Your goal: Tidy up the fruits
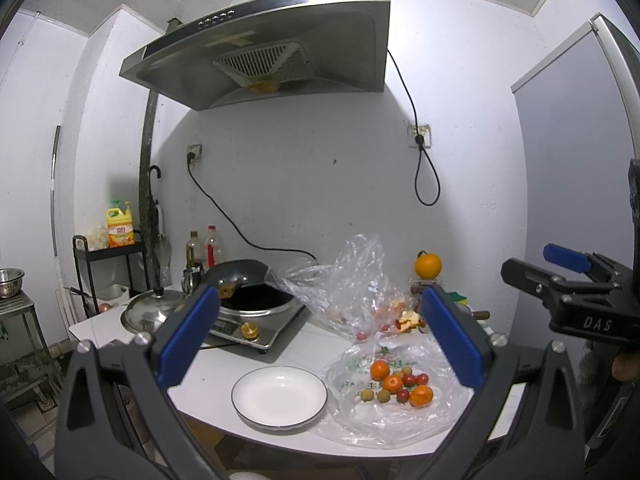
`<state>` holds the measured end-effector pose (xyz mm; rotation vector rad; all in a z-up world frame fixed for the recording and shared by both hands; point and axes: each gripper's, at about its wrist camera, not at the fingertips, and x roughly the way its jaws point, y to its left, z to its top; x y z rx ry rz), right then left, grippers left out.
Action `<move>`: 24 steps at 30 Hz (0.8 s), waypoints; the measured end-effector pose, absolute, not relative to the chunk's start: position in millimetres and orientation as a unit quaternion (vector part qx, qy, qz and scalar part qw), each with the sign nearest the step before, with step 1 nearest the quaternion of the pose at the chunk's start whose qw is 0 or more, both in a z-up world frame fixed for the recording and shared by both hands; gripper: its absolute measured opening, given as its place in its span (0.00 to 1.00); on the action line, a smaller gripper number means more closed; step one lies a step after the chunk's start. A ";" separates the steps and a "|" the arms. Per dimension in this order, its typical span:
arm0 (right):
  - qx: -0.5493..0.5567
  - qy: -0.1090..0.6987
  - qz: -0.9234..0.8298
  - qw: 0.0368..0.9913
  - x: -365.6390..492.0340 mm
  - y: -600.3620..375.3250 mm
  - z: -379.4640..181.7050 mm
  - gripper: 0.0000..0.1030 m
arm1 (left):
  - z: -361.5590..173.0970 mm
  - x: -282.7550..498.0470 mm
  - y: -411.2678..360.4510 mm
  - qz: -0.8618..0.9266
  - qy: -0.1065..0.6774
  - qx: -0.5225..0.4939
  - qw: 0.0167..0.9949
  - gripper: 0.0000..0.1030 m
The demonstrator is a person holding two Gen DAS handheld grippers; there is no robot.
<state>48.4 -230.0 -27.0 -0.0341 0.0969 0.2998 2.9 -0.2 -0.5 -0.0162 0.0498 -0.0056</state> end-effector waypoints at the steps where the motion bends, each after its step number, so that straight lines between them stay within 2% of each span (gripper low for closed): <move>1: -0.017 0.049 0.149 0.987 48.3 -229.9 -27.0 0.96 | -0.4 3.0 -0.3 -0.002 0.025 -0.008 1.000 0.99; 24: -0.017 0.049 0.149 0.988 48.3 -229.6 -26.9 0.96 | -1.0 2.8 0.2 -0.003 0.025 -0.008 1.000 0.99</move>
